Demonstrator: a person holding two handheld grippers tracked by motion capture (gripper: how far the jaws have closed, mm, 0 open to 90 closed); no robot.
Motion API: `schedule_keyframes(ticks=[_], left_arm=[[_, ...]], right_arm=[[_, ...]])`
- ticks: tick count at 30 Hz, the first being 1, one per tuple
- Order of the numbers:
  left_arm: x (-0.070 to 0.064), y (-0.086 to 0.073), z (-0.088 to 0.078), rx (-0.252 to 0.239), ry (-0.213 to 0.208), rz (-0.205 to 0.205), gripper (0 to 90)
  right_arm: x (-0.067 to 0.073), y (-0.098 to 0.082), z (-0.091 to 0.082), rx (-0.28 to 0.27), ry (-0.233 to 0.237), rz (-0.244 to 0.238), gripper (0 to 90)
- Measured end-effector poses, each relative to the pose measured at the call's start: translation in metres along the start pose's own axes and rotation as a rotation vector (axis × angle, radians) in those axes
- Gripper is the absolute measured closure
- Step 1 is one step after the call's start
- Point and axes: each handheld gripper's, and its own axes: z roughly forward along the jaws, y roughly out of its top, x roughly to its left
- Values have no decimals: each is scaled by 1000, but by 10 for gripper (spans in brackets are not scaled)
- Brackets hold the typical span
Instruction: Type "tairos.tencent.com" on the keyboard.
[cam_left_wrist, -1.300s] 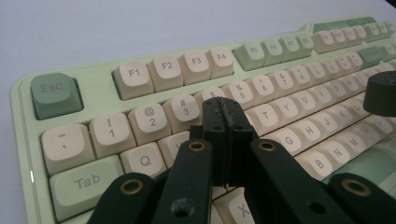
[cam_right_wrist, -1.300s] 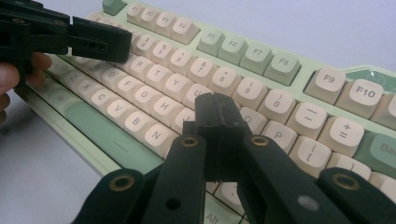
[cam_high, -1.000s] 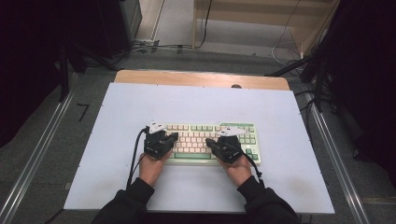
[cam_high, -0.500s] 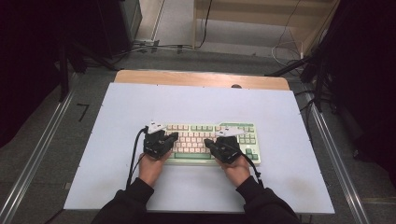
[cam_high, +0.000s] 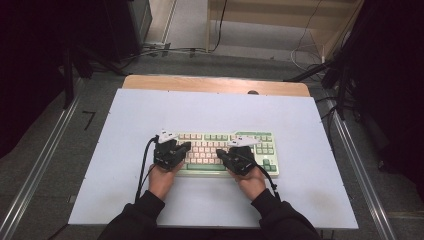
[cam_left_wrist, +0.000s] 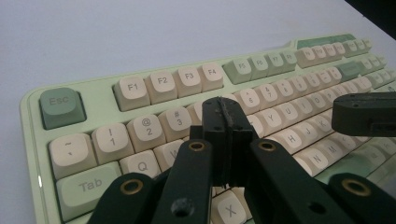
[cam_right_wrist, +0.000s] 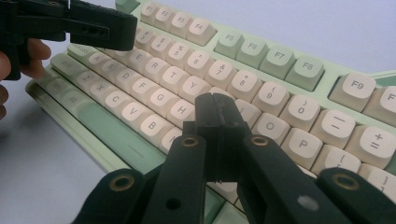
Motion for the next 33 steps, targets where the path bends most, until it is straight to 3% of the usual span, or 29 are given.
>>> schedule_keyframes(ticks=[33], left_arm=[[0, 0, -2, 1, -5, 0, 900]], right_arm=[[17, -3, 14, 41, 30, -53, 877]])
